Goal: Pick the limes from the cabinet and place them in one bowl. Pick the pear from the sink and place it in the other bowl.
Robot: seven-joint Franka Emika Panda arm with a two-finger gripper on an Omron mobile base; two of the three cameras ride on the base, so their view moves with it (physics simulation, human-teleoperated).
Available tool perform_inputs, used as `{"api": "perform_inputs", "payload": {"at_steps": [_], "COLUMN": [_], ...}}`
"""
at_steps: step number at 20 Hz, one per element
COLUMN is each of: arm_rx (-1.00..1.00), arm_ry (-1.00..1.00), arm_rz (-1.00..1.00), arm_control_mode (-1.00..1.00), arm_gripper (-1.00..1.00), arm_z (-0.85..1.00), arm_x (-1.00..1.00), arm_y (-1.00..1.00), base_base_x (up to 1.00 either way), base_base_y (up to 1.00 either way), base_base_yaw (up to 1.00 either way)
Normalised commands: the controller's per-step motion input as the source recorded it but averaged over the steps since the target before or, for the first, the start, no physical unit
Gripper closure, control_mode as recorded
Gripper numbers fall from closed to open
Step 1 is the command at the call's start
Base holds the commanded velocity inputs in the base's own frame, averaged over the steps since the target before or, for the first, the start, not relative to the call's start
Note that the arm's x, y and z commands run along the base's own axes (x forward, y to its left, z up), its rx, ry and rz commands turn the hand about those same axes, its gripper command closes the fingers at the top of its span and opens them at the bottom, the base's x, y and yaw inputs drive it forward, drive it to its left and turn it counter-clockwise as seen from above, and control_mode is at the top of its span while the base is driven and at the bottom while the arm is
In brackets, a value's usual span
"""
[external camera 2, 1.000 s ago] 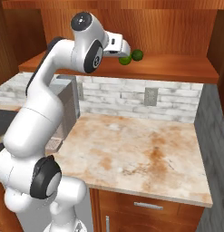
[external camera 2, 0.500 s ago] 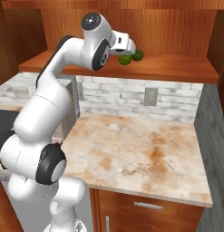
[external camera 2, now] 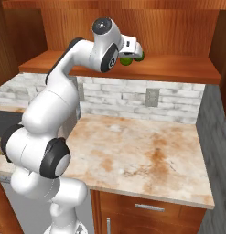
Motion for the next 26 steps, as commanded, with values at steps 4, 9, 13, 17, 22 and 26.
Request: {"api": "perform_inputs", "payload": {"at_steps": [4,9,13,17,22,26], "arm_rx": [0.00,0.00,0.00,0.00,0.00,0.00], "arm_ry": [0.00,0.00,0.00,0.00,0.00,0.00], "arm_rz": [0.00,0.00,0.00,0.01,0.02,0.02], "arm_control_mode": [-1.00,-1.00,-1.00,-1.00,-1.00,-1.00], "arm_gripper": [-1.00,-1.00,-1.00,-1.00,-1.00,-1.00], "arm_z": [0.00,0.00,-0.06,-0.18,-0.17,-0.13], "arm_x": [0.20,0.21,0.14,0.13,0.14,0.21], "arm_y": [0.00,0.00,0.00,0.00,-0.04,-0.08], "base_base_x": [0.00,0.00,0.00,0.00,0.00,0.00], "base_base_y": [0.00,0.00,0.00,0.00,0.00,0.00], "base_base_yaw": [0.00,0.00,0.00,0.00,0.00,0.00]}}
